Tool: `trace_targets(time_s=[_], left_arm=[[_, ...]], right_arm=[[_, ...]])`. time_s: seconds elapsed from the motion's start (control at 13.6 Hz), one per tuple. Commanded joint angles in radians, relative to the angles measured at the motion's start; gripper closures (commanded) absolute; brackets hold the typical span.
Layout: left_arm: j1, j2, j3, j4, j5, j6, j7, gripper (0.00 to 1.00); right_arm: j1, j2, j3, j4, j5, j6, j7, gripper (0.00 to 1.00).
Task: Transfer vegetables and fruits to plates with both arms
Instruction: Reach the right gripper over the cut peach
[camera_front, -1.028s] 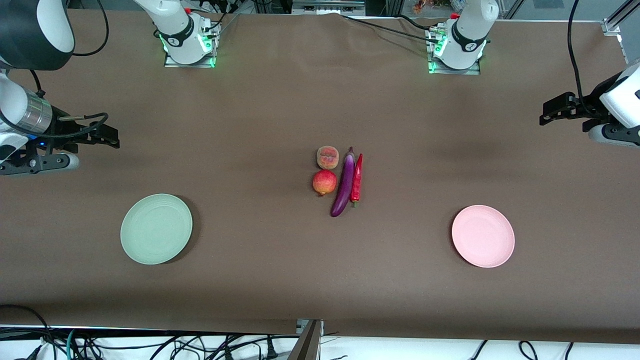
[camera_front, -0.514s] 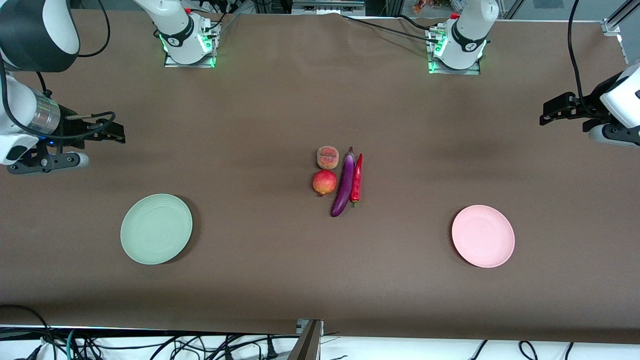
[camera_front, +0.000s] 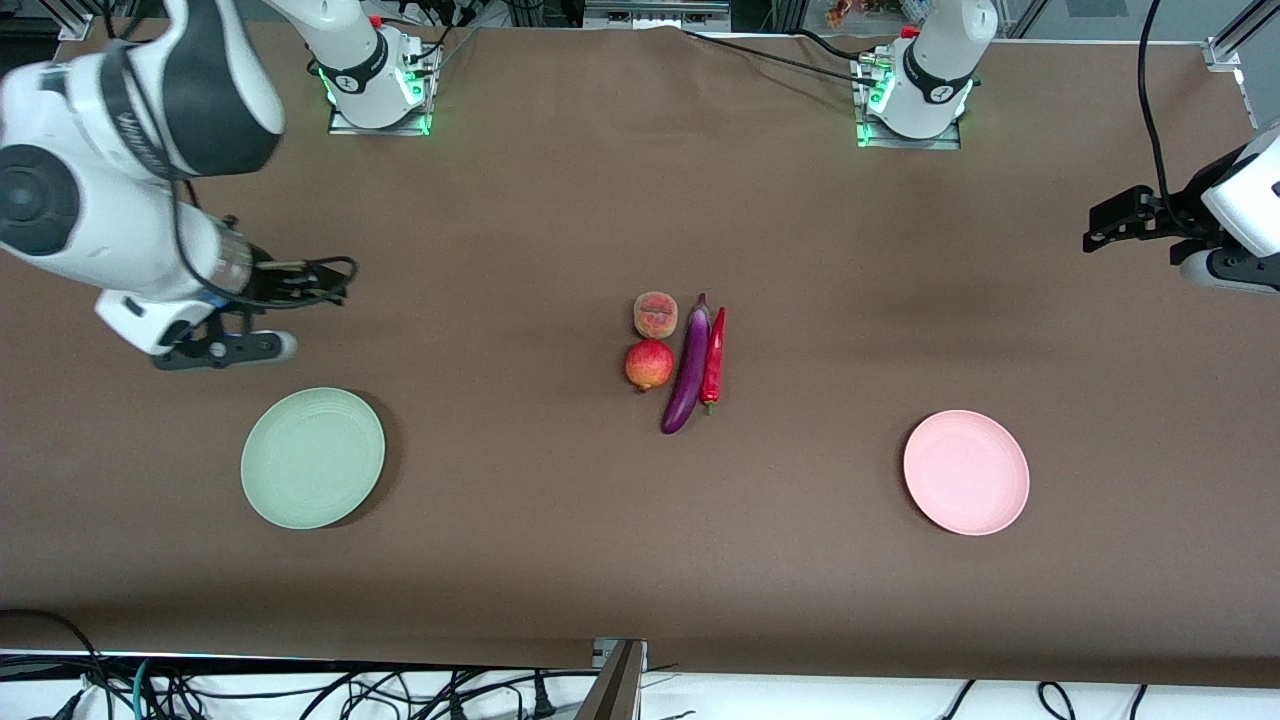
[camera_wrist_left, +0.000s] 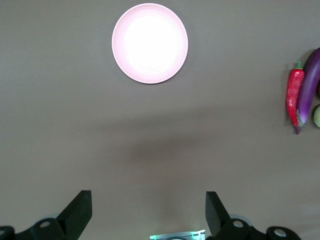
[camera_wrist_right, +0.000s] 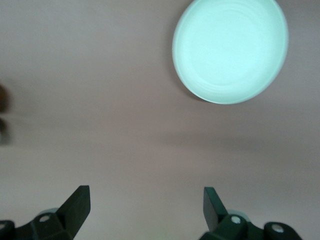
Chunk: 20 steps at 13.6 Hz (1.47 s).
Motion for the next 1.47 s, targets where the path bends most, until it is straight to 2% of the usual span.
trace_targets(time_s=[0.0,0.44,0.95,1.39], left_arm=[[0.001,-0.023,-0.003,-0.026,0.021,0.015,0.025,0.0],[0.003,-0.023,-0.001,-0.026,0.019,0.009,0.023,0.0],[0.003,-0.023,-0.001,-0.026,0.016,0.008,0.023,0.0],[0.003,-0.025,-0.001,-0.026,0.013,0.006,0.023,0.0]], right_arm=[[0.117,0.074,-0.008,0.022,0.018,0.081,0.187,0.0],[0.346,0.223,-0.008,0.025,0.018,0.359,0.629,0.0],[0.507,0.375,-0.008,0.025,0.018,0.668,0.869,0.0],[0.576,0.455,-0.01,0.025,0.012,0.743,0.895,0.0]])
